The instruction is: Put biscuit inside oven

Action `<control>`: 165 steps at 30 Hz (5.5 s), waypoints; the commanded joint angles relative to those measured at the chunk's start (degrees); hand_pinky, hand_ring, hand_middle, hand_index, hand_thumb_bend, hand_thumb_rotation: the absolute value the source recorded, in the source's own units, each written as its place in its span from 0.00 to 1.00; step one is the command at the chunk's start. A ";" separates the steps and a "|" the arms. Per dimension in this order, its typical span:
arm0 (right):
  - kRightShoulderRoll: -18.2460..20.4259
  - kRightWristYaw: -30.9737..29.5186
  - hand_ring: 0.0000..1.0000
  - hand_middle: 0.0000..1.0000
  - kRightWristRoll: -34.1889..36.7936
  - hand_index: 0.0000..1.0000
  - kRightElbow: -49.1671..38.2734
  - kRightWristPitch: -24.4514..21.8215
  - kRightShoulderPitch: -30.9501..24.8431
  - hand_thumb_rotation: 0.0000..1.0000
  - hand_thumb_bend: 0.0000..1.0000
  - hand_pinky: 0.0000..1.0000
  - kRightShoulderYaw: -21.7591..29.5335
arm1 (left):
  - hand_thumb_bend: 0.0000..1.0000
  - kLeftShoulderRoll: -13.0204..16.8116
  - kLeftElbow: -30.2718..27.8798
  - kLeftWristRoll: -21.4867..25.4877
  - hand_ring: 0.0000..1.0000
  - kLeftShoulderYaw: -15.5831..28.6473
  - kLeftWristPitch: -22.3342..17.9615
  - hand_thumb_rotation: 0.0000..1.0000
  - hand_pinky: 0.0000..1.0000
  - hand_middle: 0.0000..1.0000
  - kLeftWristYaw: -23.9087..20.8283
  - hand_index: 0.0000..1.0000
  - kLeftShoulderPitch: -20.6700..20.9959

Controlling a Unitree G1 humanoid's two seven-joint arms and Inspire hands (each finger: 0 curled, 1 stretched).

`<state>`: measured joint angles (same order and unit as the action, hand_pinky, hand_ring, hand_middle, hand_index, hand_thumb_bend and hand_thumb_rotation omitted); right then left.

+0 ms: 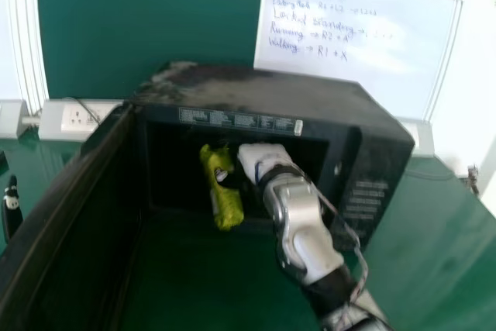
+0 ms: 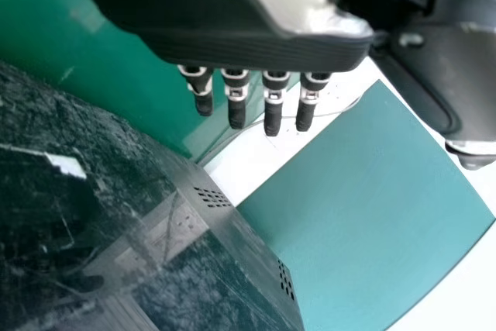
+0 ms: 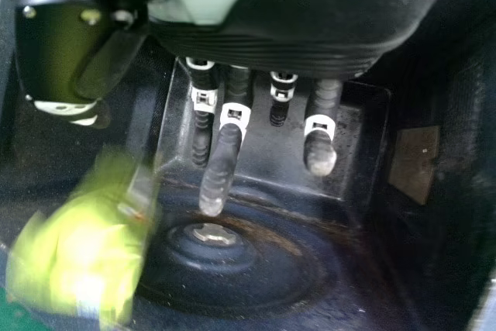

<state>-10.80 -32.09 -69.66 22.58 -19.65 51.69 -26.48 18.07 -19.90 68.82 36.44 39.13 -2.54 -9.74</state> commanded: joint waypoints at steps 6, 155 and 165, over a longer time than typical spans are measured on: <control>1.36 7.92 0.18 0.30 5.28 0.75 10.44 1.55 5.78 0.00 0.70 0.10 -1.78 | 0.62 -0.37 -1.12 1.93 0.73 -0.42 -0.24 0.01 0.66 0.77 -0.55 0.79 -0.37; -37.56 -11.88 0.34 0.43 85.68 0.48 -23.15 -15.89 -33.46 0.15 0.52 0.30 49.64 | 0.57 4.43 -6.95 -3.40 0.80 -5.04 -1.94 0.04 0.75 0.83 10.74 0.84 -2.88; -36.39 -2.01 0.32 0.41 84.61 0.47 -26.68 -19.86 -34.41 0.16 0.53 0.28 49.11 | 0.45 4.39 -12.44 -1.98 0.84 -7.07 -1.36 0.06 0.79 0.86 7.41 0.90 -3.20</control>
<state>-47.56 -35.29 15.16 -3.36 -38.76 17.58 22.97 22.40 -30.90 65.85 30.38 37.65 4.70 -13.01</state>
